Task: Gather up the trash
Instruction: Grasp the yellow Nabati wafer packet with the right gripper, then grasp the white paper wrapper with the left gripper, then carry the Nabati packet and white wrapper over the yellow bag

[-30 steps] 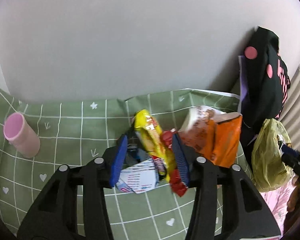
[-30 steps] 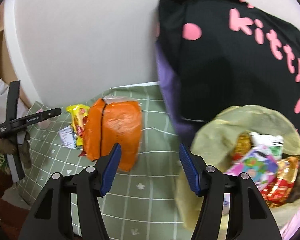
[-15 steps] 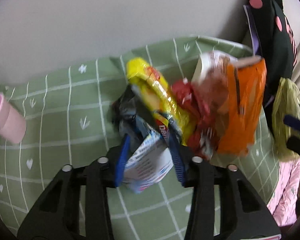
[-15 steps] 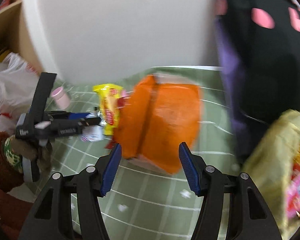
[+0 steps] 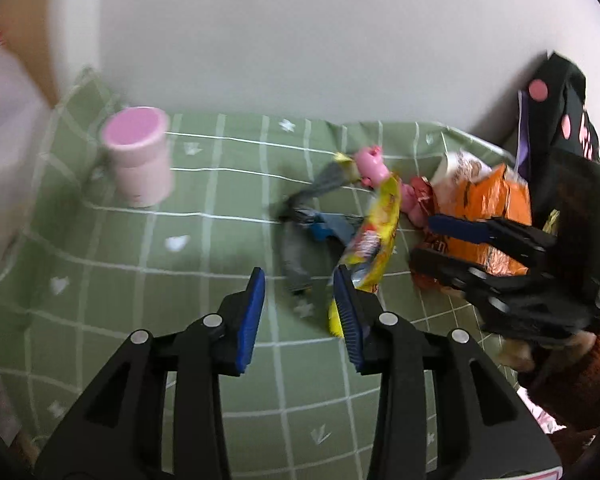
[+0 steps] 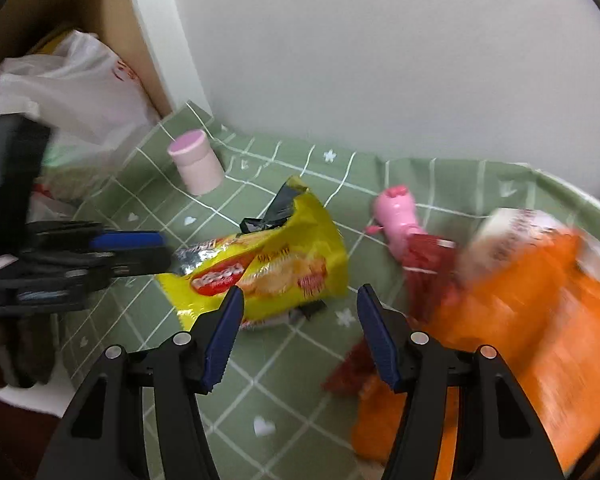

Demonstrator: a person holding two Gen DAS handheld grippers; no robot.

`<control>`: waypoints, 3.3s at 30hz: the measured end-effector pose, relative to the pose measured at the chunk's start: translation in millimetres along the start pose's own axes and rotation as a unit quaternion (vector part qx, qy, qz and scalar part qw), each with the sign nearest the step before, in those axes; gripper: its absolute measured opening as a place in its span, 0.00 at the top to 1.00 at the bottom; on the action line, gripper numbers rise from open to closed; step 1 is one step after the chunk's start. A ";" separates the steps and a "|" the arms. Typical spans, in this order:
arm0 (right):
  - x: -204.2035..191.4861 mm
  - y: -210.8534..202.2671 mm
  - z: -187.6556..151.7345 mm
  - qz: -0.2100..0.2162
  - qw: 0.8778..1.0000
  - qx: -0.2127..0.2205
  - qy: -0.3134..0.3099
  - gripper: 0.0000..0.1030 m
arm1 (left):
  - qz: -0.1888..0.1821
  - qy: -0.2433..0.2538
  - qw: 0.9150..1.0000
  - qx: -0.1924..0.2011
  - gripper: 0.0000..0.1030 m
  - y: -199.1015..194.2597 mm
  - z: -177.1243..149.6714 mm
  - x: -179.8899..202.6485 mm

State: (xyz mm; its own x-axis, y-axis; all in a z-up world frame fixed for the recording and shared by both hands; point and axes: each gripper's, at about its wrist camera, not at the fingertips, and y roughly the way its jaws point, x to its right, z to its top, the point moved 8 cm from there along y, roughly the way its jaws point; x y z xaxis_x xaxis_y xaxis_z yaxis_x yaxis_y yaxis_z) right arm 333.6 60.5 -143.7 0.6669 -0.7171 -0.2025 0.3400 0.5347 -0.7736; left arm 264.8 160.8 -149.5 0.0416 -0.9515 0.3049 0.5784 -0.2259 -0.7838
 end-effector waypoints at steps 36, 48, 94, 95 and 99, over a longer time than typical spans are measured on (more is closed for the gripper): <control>40.1 -75.4 -114.8 -0.085 0.991 -0.002 0.107 0.54 | -0.077 0.028 0.993 -0.083 0.95 60.1 -30.0 57.0; 49.2 -44.0 -95.3 -0.090 0.991 -0.004 0.099 0.54 | -0.099 0.023 0.989 -0.109 0.78 32.9 -56.4 50.4; 37.3 -165.2 -86.9 -0.149 0.972 0.112 0.143 0.88 | -0.095 0.108 0.990 0.003 0.97 -7.2 2.7 99.7; 39.4 -172.8 -84.2 -0.155 0.970 0.120 0.144 0.88 | -0.108 0.120 0.987 0.017 0.97 -15.1 12.9 114.0; 53.0 -224.2 -75.2 -0.203 0.955 0.166 0.139 0.88 | -0.162 0.168 0.971 0.057 0.97 -43.2 42.4 170.8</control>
State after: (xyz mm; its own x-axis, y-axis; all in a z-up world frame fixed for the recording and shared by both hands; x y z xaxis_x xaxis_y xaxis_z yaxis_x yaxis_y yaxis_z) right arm 242.8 -131.0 -26.1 0.2482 -0.9620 -0.1135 0.7555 0.2656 -0.5989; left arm 281.5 16.9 -40.6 -0.4142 -0.8531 0.3174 0.6037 -0.5184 -0.6056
